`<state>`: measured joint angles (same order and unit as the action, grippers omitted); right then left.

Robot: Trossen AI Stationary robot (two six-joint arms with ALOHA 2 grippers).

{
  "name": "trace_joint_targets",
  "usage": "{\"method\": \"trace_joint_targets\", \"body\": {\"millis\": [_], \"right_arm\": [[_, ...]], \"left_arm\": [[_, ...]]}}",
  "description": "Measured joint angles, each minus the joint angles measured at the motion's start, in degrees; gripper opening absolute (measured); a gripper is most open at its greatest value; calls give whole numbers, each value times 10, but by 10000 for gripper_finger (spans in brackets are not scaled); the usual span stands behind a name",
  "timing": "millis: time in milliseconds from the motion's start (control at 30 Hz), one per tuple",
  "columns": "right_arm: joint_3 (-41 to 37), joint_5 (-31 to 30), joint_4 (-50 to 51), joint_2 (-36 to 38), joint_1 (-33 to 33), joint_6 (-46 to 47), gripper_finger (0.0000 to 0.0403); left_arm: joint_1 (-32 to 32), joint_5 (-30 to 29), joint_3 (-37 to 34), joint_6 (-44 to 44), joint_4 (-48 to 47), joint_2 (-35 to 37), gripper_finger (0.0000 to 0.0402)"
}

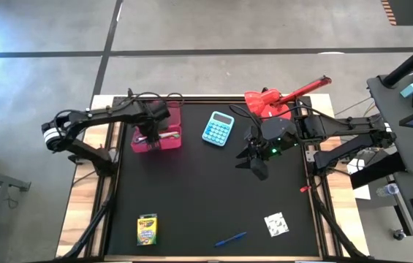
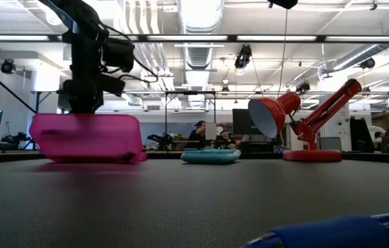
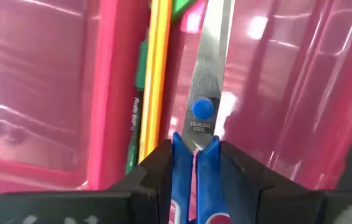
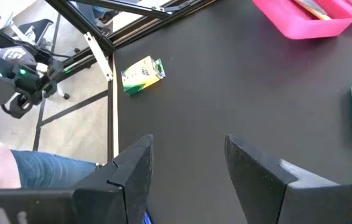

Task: Pack school essentials
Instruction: Put the blue scissors into the red supply box

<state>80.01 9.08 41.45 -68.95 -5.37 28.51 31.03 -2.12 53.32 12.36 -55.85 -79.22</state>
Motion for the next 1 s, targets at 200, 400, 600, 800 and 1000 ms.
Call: {"method": "trace_joint_targets", "body": {"millis": [200,400,600,800,1000], "right_arm": [[0,0,0,0,0,0,187],[0,0,0,0,0,0,187],[0,0,0,0,0,0,187],[0,0,0,0,0,0,187],[0,0,0,0,0,0,187]], "left_arm": [[0,6,-32,-14,33,0,83],[0,12,-51,-14,44,1,83],[-1,32,-81,-20,75,1,83],[-1,33,-106,-30,114,1,92],[0,32,-120,-33,121,0,95]]}}
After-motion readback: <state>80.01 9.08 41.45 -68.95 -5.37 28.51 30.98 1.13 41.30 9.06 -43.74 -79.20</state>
